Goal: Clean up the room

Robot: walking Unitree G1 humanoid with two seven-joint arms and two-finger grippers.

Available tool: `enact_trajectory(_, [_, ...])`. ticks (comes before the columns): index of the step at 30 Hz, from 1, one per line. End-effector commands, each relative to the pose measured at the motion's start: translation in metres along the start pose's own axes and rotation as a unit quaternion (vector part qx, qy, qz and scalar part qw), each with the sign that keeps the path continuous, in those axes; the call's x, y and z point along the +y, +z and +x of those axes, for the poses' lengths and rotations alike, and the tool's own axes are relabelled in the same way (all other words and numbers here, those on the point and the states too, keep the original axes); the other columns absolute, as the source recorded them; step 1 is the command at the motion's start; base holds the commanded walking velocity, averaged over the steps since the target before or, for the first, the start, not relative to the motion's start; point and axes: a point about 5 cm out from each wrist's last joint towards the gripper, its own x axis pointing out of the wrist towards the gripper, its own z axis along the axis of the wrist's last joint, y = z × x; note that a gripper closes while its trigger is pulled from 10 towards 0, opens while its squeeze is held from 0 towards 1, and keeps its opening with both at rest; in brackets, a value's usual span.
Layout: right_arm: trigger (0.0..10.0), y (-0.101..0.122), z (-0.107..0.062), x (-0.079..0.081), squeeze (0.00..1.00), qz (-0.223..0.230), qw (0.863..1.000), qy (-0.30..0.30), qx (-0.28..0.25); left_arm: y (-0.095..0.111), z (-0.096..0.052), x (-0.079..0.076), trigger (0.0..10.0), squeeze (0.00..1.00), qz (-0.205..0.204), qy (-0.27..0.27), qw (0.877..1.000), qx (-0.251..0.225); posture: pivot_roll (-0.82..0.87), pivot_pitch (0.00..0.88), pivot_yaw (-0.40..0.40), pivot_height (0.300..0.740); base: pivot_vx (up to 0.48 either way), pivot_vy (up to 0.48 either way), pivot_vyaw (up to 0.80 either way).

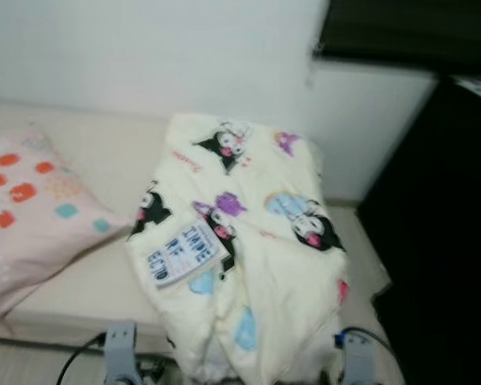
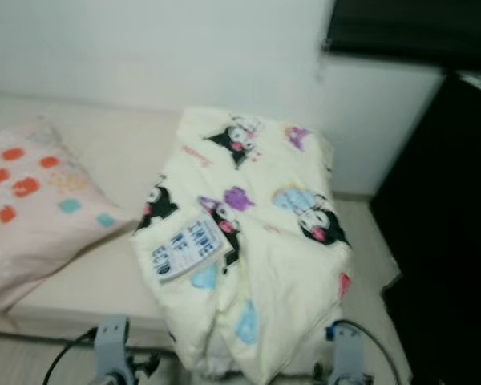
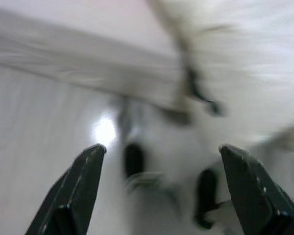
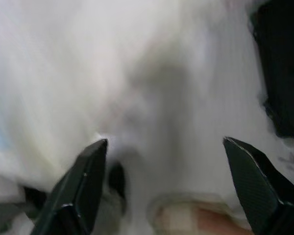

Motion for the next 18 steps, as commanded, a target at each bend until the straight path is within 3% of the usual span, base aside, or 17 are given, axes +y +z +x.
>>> enact_trajectory(1, [10.0, -0.018, -0.003, -0.004, 0.00, 0.008, 1.000, -0.003, 0.028, -0.008, -0.002, -0.002, 10.0, 0.00, -0.002, -0.004, 1.000, 0.005, -0.15, 0.111, -0.067, 0.740, 0.000, 0.000, 0.00])
enact_trajectory(6, [10.0, -0.017, -0.003, -0.004, 0.00, 0.008, 1.000, -0.002, 0.027, -0.007, -0.003, -0.002, 10.0, 0.00, -0.010, -0.002, 1.000, -0.006, -0.15, 0.110, -0.069, 0.740, 0.000, 0.000, 0.00])
enact_trajectory(8, [10.0, -0.012, -0.002, -0.004, 0.00, 0.002, 1.000, 0.000, 0.017, 0.065, 0.010, -0.001, 10.0, 0.00, -0.013, -0.014, 0.993, -0.113, -0.15, 0.113, -0.068, 0.740, 0.000, 0.000, -0.79])
enact_trajectory(10, [10.0, 0.001, 0.000, -0.005, 0.00, 0.002, 1.000, 0.001, -0.006, 0.120, 0.011, -0.005, 10.0, 0.00, -0.006, -0.040, 0.980, -0.197, -0.15, 0.114, -0.068, 0.740, 0.000, 0.000, -0.38])
enact_trajectory(13, [10.0, 0.004, 0.000, -0.005, 0.00, 0.006, 1.000, 0.000, -0.011, 0.127, 0.010, -0.007, 10.0, 0.00, -0.001, -0.049, 0.976, -0.210, -0.15, 0.116, -0.070, 0.740, 0.000, 0.000, 0.00])
enact_trajectory(16, [10.0, 0.016, 0.002, -0.006, 0.00, 0.025, 0.999, 0.001, -0.029, 0.150, 0.007, -0.013, 10.0, 0.00, 0.013, -0.076, 0.965, -0.252, -0.15, 0.117, -0.070, 0.740, 0.000, 0.000, 0.00])
enact_trajectory(18, [10.0, 0.016, 0.002, -0.006, 0.00, 0.025, 0.999, 0.001, -0.029, 0.150, 0.007, -0.013, 10.0, 0.00, 0.013, -0.076, 0.965, -0.252, -0.15, 0.117, -0.070, 0.740, 0.000, 0.000, 0.00])
